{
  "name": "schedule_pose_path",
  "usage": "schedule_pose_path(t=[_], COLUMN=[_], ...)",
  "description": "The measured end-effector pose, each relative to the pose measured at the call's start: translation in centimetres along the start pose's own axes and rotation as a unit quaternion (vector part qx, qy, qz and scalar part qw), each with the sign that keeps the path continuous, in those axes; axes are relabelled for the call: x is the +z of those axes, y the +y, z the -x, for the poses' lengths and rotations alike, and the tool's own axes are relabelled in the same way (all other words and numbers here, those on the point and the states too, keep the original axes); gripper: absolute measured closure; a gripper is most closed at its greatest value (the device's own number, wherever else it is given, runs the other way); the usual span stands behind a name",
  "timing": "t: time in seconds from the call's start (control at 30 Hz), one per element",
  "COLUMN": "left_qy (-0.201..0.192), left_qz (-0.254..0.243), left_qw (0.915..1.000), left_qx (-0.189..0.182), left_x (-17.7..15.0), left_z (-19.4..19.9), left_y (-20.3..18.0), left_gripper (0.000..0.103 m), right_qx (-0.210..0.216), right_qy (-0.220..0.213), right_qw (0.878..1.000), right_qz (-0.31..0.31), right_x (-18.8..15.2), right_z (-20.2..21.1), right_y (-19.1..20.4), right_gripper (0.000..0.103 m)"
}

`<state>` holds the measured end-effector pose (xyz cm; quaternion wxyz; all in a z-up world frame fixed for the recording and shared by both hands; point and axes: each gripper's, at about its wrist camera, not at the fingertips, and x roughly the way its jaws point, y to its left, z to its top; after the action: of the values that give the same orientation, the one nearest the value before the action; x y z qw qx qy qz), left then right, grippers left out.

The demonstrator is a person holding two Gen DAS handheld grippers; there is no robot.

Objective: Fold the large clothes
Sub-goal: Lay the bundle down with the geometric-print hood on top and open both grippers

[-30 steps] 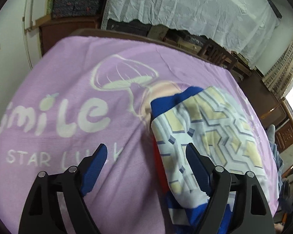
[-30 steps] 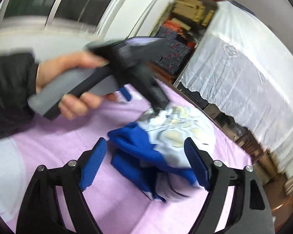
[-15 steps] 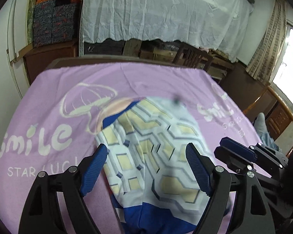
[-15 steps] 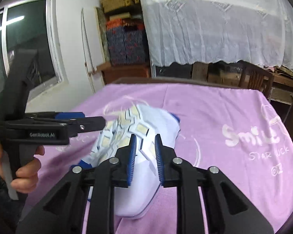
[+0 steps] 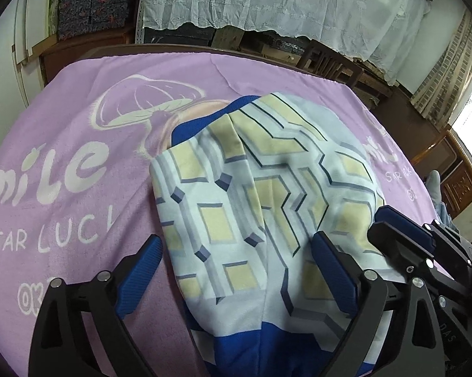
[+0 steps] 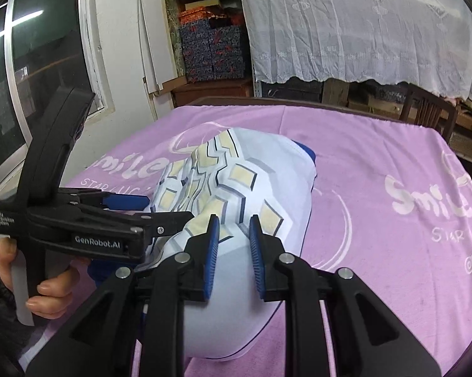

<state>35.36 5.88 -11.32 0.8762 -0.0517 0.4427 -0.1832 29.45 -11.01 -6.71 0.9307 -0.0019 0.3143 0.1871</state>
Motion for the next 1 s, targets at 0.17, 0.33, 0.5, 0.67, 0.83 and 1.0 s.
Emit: schedule_pose_path(t=[0.17, 0.33, 0.5, 0.67, 0.83, 1.0], left_qy=[0.001, -0.039, -0.091, -0.132, -0.151, -0.136], left_qz=[0.010, -0.003, -0.048, -0.078, -0.099, -0.093], left_qw=[0.9999, 0.9983, 0.9922, 0.9819, 0.9732, 0.9746], left_qx=[0.002, 0.044, 0.071, 0.111, 0.142, 0.152], left_x=[0.1, -0.8, -3.7, -6.3, -7.2, -7.1], left_z=[0.0, 3.5, 7.5, 9.1, 9.2, 7.8], left_y=[0.3, -1.1, -4.3, -7.2, -8.3, -7.4], left_gripper=[0.003, 0.006, 0.006, 0.006, 0.005, 0.005], right_qx=[0.000, -0.014, 0.004, 0.003, -0.008, -0.011], right_qy=[0.001, -0.017, -0.057, -0.078, -0.080, -0.060], right_qw=[1.000, 1.000, 0.997, 0.996, 0.996, 0.996], right_qz=[0.001, -0.023, -0.055, -0.047, -0.049, -0.070], right_x=[0.1, 0.1, -0.2, -2.0, -2.7, -3.1], right_z=[-0.1, 1.5, 5.4, 7.5, 8.0, 7.1], right_y=[0.0, -0.5, -0.5, 0.8, 0.6, -0.5], right_gripper=[0.084, 0.064, 0.055, 0.046, 0.045, 0.045])
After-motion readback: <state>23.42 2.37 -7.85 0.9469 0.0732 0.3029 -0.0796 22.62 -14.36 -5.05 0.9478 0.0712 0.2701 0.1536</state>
